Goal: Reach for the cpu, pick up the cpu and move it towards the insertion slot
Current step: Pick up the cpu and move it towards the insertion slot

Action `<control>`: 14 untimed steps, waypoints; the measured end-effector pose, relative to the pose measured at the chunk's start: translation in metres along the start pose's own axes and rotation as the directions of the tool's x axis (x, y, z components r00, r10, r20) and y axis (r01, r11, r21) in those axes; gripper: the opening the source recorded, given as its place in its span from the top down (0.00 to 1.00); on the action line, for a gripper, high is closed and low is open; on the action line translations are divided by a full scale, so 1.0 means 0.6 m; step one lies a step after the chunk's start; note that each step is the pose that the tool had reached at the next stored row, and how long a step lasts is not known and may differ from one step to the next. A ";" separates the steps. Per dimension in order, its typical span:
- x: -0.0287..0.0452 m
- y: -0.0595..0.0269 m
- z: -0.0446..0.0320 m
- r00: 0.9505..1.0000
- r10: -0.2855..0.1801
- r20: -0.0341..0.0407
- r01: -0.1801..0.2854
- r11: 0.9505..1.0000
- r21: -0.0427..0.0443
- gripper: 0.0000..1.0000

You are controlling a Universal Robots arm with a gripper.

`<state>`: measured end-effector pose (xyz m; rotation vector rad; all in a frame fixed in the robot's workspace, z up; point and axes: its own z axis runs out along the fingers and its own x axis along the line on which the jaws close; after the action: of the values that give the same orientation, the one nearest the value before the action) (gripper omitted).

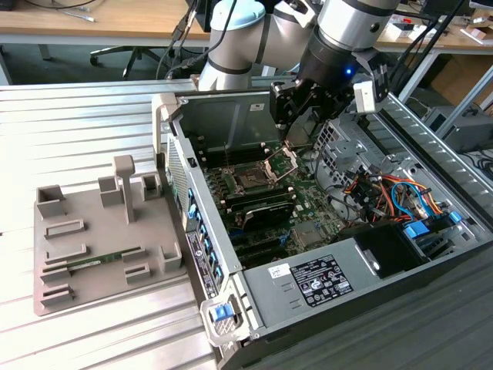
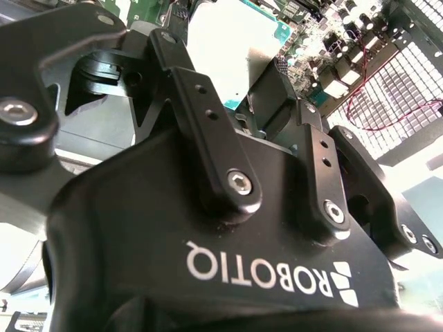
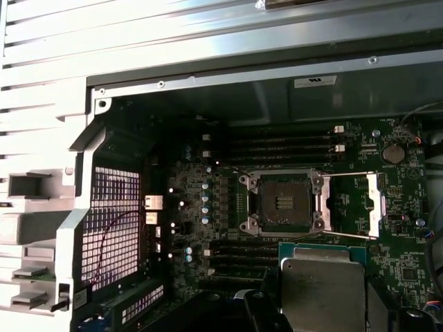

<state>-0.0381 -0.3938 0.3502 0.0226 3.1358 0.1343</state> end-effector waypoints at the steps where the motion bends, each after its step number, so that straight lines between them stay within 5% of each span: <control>1: 0.000 0.000 0.000 1.000 0.000 0.000 0.000 1.000 0.000 0.45; 14: 0.000 0.000 0.005 1.000 0.000 0.000 0.000 1.000 0.000 0.45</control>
<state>-0.0381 -0.3938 0.3474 0.0226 3.1357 0.1343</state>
